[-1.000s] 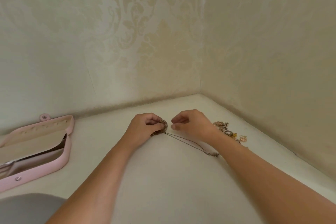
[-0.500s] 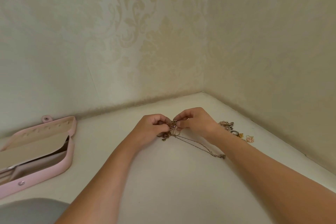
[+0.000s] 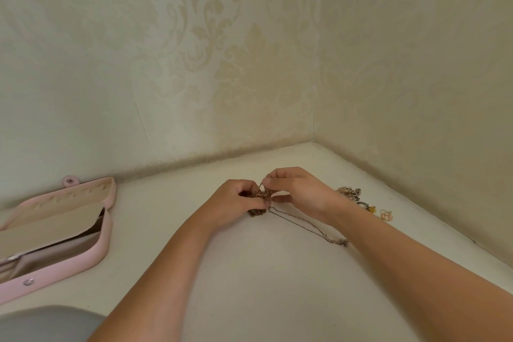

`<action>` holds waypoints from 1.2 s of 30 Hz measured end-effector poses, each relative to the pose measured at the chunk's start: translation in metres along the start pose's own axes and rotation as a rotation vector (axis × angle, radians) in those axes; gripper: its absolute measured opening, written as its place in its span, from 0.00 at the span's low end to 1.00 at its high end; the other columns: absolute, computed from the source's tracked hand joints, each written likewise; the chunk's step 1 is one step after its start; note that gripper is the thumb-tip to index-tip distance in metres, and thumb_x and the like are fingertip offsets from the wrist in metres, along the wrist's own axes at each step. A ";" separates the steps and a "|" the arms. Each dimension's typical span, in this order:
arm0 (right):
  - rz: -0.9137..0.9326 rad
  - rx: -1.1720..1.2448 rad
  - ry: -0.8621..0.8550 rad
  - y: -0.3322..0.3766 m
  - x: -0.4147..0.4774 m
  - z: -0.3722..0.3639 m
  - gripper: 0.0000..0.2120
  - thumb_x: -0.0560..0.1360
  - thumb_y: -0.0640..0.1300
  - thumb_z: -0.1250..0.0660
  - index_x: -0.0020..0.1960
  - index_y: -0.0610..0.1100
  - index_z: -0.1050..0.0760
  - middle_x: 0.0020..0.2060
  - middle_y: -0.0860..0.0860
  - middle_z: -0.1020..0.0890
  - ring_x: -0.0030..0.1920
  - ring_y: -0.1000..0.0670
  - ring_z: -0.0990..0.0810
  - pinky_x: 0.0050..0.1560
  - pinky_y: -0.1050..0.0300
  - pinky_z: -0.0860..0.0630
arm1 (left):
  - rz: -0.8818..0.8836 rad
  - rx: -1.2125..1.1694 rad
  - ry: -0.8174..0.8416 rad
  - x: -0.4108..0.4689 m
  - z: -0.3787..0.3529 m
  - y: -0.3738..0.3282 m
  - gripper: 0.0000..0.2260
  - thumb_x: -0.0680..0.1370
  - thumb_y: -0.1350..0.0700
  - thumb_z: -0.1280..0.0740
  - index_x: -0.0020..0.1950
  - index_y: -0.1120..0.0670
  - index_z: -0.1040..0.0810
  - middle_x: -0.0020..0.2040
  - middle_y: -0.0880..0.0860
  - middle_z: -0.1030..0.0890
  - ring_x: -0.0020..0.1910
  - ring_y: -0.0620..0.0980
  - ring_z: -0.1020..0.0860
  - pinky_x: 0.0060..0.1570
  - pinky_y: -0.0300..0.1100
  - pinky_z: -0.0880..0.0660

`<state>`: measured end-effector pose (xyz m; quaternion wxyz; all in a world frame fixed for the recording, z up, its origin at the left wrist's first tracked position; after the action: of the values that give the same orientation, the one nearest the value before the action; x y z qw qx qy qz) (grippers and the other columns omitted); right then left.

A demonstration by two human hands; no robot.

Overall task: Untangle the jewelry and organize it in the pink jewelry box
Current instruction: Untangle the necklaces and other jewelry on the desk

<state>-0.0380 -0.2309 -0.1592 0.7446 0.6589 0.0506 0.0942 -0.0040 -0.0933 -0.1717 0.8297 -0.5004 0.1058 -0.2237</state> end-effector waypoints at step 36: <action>0.104 0.153 -0.026 0.022 -0.012 0.001 0.07 0.78 0.39 0.38 0.47 0.37 0.22 0.35 0.48 0.22 0.29 0.53 0.28 0.36 0.62 0.25 | -0.088 -0.429 0.166 -0.002 0.000 -0.004 0.13 0.67 0.49 0.26 0.47 0.55 0.17 0.48 0.54 0.18 0.55 0.51 0.21 0.63 0.46 0.31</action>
<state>-0.0513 -0.2323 -0.1382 0.6868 0.7168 0.0140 0.1200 -0.0073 -0.0939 -0.1683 0.6823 -0.6493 0.1967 -0.2722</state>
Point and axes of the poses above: each hand's wrist, its own x-axis towards the middle knuckle, its own z-axis out of the back of the hand, y = z × x, the point moved 4 cm from there along x, towards the middle knuckle
